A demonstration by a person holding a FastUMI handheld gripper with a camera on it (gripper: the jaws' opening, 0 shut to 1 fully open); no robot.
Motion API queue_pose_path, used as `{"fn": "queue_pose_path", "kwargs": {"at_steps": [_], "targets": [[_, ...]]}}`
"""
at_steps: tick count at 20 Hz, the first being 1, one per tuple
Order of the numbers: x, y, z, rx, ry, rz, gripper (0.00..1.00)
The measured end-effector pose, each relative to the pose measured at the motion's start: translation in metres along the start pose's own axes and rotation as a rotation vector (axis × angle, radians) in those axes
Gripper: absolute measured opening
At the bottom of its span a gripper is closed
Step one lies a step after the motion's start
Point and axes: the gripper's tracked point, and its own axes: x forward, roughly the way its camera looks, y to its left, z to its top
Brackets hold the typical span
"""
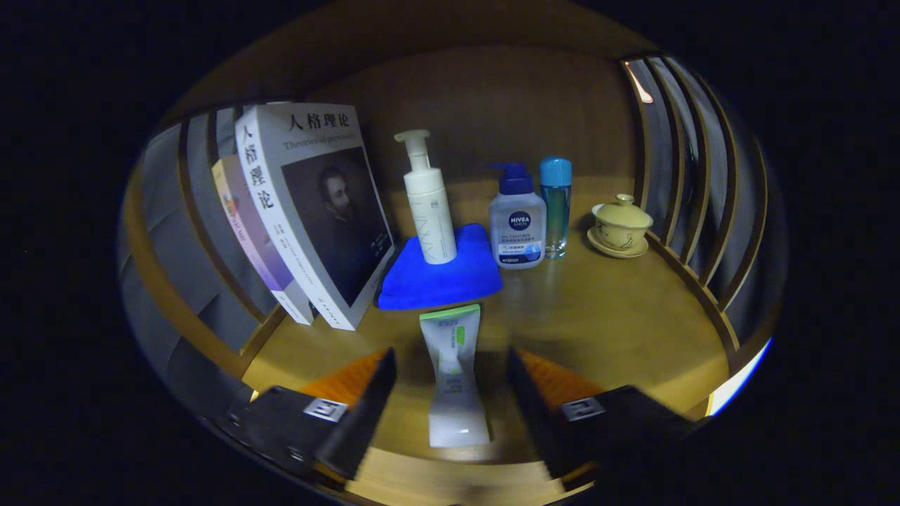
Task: Pull open the drawer, take out the items inside it, and place them on the countertop above the cabinet.
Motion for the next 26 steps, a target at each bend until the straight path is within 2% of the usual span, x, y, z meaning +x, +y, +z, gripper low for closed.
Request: {"fn": "queue_pose_path", "kwargs": {"at_steps": [1, 7, 17, 26], "targets": [[-0.014, -0.003, 0.002, -0.016, -0.028, -0.011, 0.99], [-0.077, -0.004, -0.012, -0.097, -0.207, -0.016, 0.98], [-0.179, 0.001, -0.064, -0.171, -0.455, -0.053, 0.98], [-0.221, 0.009, -0.135, -0.168, -0.543, -0.097, 0.98]]}}
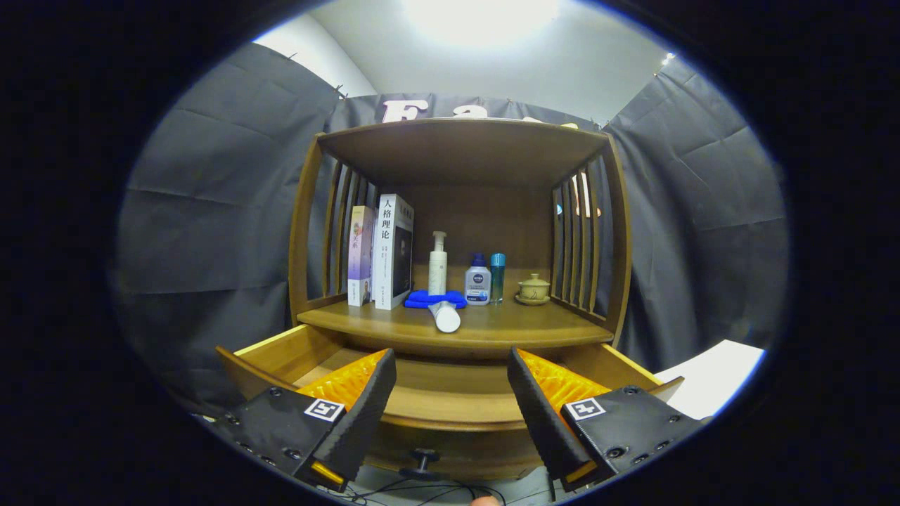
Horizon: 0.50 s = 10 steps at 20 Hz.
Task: Pull open the drawer, take out the items inside it, and place them on the countertop above the cabinet.
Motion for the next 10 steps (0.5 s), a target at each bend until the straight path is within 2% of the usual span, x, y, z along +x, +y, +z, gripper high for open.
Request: {"fn": "queue_pose_path", "kwargs": {"at_steps": [5, 10], "targets": [[-0.026, 0.004, -0.034, 0.028, 0.024, -0.015, 0.98], [-0.037, 0.004, -0.08, 0.002, 0.119, -0.019, 0.98]]}}
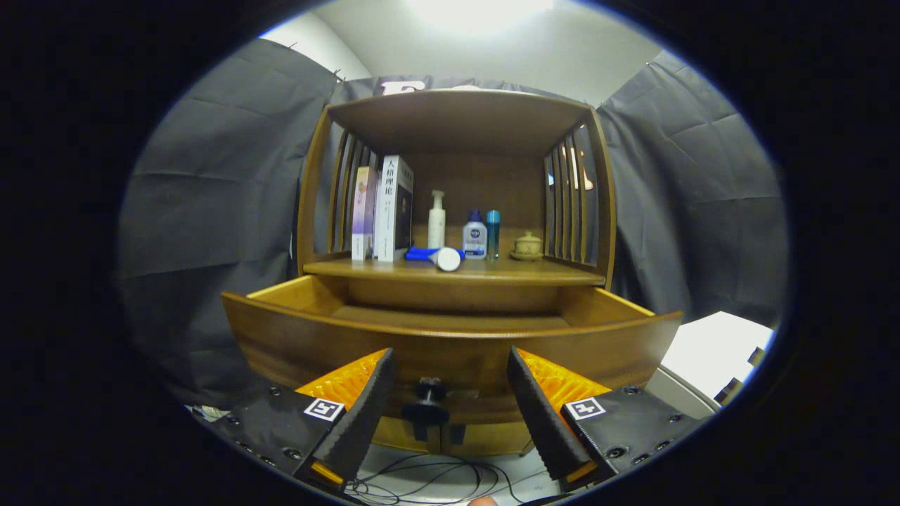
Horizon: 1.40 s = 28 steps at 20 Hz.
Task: Pull open the drawer, take out the items inside it, and place them on the countertop above the cabinet.
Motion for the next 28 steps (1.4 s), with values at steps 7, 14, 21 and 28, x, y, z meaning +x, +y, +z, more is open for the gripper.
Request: {"fn": "queue_pose_path", "kwargs": {"at_steps": [7, 14, 21, 28], "targets": [[0.017, 0.011, -0.032, -0.014, 0.075, 0.013, 0.98], [0.023, 0.011, -0.036, 0.01, 0.093, -0.039, 0.97], [0.041, 0.012, -0.032, 0.015, 0.091, -0.042, 0.97], [0.08, 0.012, -0.026, 0.035, 0.113, -0.042, 0.96]]}}
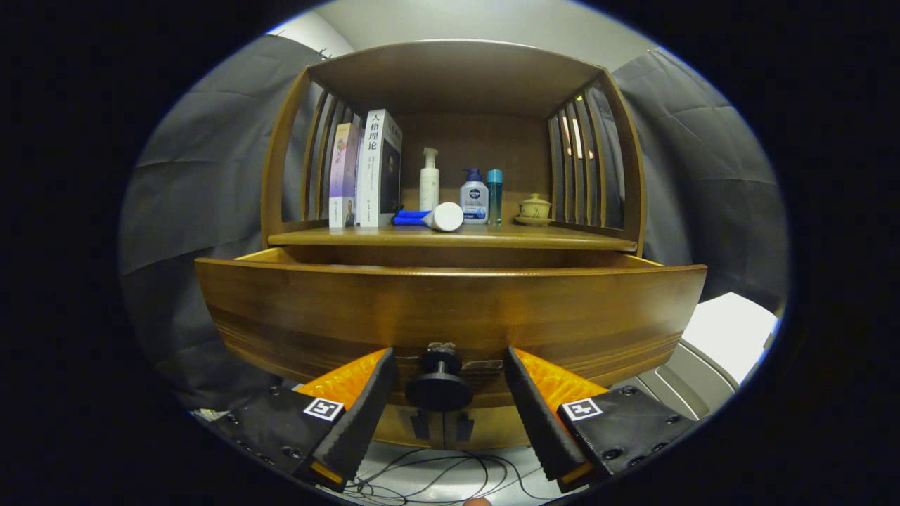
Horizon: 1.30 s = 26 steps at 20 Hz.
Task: Pull open the drawer, take out the items inside it, and place them on the countertop above the cabinet.
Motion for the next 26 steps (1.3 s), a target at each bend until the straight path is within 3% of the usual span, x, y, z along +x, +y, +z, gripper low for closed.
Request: {"fn": "queue_pose_path", "kwargs": {"at_steps": [26], "targets": [[0.098, 0.003, 0.024, 0.018, -0.017, -0.023, 0.98]]}}
